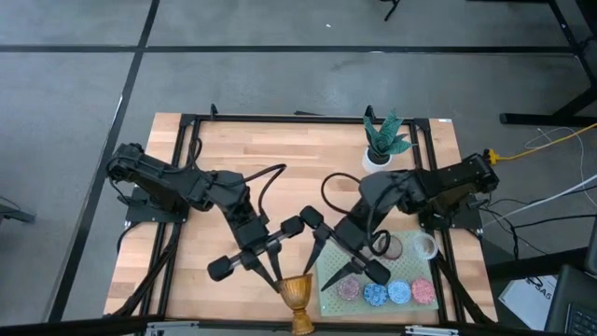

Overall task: Pick & Place candle stick holders
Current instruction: Put the brown glass candle holder on the shelf

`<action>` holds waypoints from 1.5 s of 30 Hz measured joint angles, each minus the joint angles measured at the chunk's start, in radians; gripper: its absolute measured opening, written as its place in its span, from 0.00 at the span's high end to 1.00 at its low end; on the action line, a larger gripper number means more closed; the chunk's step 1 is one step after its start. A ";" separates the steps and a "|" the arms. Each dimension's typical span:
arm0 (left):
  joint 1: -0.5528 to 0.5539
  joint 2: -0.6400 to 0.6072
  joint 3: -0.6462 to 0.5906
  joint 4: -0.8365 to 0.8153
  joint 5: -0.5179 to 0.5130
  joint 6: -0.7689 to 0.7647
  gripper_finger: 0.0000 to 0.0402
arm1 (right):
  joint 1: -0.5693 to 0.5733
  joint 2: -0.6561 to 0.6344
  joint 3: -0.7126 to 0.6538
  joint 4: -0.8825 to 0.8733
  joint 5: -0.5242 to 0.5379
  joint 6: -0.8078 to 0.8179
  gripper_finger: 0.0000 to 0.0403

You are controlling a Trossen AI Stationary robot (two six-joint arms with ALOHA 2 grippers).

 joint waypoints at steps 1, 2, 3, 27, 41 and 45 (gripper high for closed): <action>0.001 0.000 0.000 0.000 0.004 0.009 0.96 | 0.000 0.000 0.000 0.002 -0.001 0.000 0.55; 0.001 0.000 0.000 0.000 0.010 0.022 0.96 | 0.000 0.000 0.000 0.008 -0.002 0.000 0.56; 0.001 0.000 0.000 0.000 0.010 0.034 0.96 | 0.000 0.000 0.000 0.012 -0.002 -0.001 0.58; 0.068 -0.001 -0.002 0.112 0.266 -0.188 0.96 | -0.070 0.019 0.001 0.081 -0.185 0.059 0.67; 0.087 -0.001 -0.002 0.117 0.287 -0.196 0.96 | -0.092 0.019 0.001 0.085 -0.213 0.049 0.67; 0.094 -0.001 -0.002 0.119 0.289 -0.196 0.96 | -0.098 0.019 0.001 0.084 -0.213 0.049 0.67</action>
